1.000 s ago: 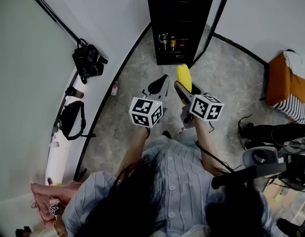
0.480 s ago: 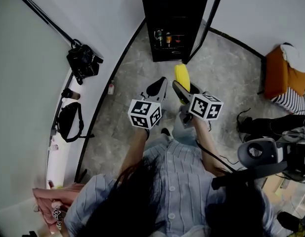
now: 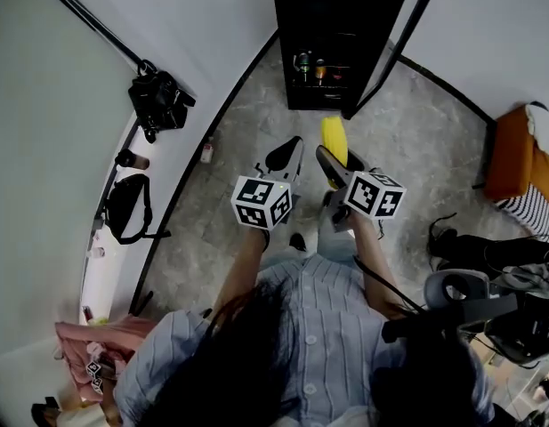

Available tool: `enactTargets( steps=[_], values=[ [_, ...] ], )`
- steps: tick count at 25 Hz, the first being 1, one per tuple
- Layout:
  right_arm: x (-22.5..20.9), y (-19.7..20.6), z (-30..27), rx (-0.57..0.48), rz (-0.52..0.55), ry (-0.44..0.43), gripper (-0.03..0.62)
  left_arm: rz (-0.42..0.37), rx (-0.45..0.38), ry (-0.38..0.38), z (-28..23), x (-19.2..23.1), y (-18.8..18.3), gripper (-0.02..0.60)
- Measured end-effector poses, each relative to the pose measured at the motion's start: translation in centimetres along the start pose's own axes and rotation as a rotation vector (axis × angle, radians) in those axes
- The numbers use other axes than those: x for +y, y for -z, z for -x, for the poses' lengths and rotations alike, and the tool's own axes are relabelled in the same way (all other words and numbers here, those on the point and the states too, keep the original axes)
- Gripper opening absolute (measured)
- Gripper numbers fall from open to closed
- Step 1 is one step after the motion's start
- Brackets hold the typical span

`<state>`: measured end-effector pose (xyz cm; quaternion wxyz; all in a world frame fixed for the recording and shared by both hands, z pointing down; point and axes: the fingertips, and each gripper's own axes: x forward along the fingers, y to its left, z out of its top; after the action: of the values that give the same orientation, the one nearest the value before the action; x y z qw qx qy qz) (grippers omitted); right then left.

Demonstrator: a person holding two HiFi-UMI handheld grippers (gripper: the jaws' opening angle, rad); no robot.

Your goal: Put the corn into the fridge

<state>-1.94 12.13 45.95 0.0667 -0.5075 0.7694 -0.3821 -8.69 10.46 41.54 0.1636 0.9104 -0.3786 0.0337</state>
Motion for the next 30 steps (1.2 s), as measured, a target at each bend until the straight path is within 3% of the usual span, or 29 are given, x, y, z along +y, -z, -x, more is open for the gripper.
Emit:
enactTargets(
  steps=[4,14,30],
  values=[
    [-2.2,-2.0,-1.4,0.017,0.046,-0.012,0.239,0.03,0.02,-0.024,-4.0,1.1,0.2,0.009],
    [-9.7,-4.9,-4.5,0.1,-0.015,-0.018,0.239,0.095,0.072,-0.1,-12.4,3.8,1.6,0.009],
    [-12.7,-12.6,-9.7,0.13,-0.02,-0.081,0.239,0.047,0.062,-0.172,-18.4,5.0,-2.5,0.009]
  ],
)
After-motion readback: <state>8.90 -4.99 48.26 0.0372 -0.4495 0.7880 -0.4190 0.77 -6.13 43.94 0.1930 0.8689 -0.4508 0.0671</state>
